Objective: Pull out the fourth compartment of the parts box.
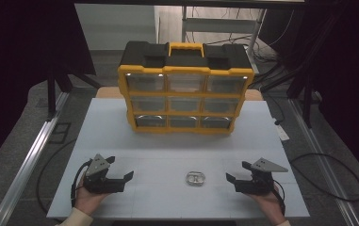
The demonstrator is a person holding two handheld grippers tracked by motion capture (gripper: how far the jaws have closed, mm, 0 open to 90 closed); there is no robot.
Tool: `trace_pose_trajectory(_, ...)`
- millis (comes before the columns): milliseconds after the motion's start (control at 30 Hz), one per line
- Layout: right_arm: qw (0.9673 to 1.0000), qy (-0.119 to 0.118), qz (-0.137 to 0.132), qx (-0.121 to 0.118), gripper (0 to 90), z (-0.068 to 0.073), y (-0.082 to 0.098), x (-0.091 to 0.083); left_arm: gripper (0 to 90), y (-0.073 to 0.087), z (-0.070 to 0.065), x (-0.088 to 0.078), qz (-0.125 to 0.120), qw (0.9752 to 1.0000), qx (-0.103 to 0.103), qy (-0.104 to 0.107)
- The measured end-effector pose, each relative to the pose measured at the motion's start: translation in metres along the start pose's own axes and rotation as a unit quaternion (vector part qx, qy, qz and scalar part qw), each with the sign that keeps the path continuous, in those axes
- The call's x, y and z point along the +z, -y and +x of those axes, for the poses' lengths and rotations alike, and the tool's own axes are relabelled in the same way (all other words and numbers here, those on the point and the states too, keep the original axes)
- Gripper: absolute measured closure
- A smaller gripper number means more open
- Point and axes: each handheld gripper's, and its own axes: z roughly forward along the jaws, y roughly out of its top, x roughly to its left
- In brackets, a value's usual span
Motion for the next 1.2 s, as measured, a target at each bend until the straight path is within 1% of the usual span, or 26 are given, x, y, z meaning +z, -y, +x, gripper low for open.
trace_pose_trajectory(167, 1.0000, 0.002, 0.001, 0.001, 15.2, 0.000, 0.000, 0.000, 8.7, -0.002, -0.002, 0.000, -0.005, 0.9999, 0.011, 0.002)
trace_pose_trajectory(367, 1.0000, 0.003, 0.002, 0.002, 15.2, 0.000, 0.000, 0.000, 8.7, -0.005, -0.007, 0.004, -0.001, 0.9998, 0.020, 0.005)
trace_pose_trajectory(467, 1.0000, 0.002, 0.005, 0.000, 15.2, 0.000, 0.001, 0.000, 8.6, -0.006, -0.009, 0.005, -0.002, 0.9996, 0.025, 0.013)
trace_pose_trajectory(500, 1.0000, 0.001, 0.004, 0.000, 15.3, 0.000, 0.001, 0.001, 8.6, -0.006, -0.010, 0.005, -0.003, 0.9995, 0.028, 0.014)
trace_pose_trajectory(567, 1.0000, 0.000, 0.003, 0.000, 15.3, 0.001, 0.001, 0.000, 8.6, -0.006, -0.011, 0.006, -0.001, 0.9995, 0.027, 0.015)
trace_pose_trajectory(800, 1.0000, -0.004, -0.002, 0.000, 15.3, 0.002, 0.001, -0.001, 8.9, -0.011, -0.015, 0.010, -0.002, 0.9990, 0.039, 0.023)
trace_pose_trajectory(867, 1.0000, -0.002, 0.000, 0.001, 15.4, 0.002, 0.002, -0.002, 9.0, -0.013, -0.017, 0.012, -0.005, 0.9983, 0.050, 0.029)
trace_pose_trajectory(1067, 1.0000, -0.002, -0.003, 0.006, 15.4, 0.001, 0.004, -0.005, 9.0, -0.016, -0.021, 0.016, -0.004, 0.9980, 0.053, 0.034)
trace_pose_trajectory(1200, 1.0000, 0.000, -0.004, 0.007, 15.4, 0.001, 0.003, -0.005, 9.1, -0.016, -0.023, 0.018, -0.003, 0.9976, 0.055, 0.042)
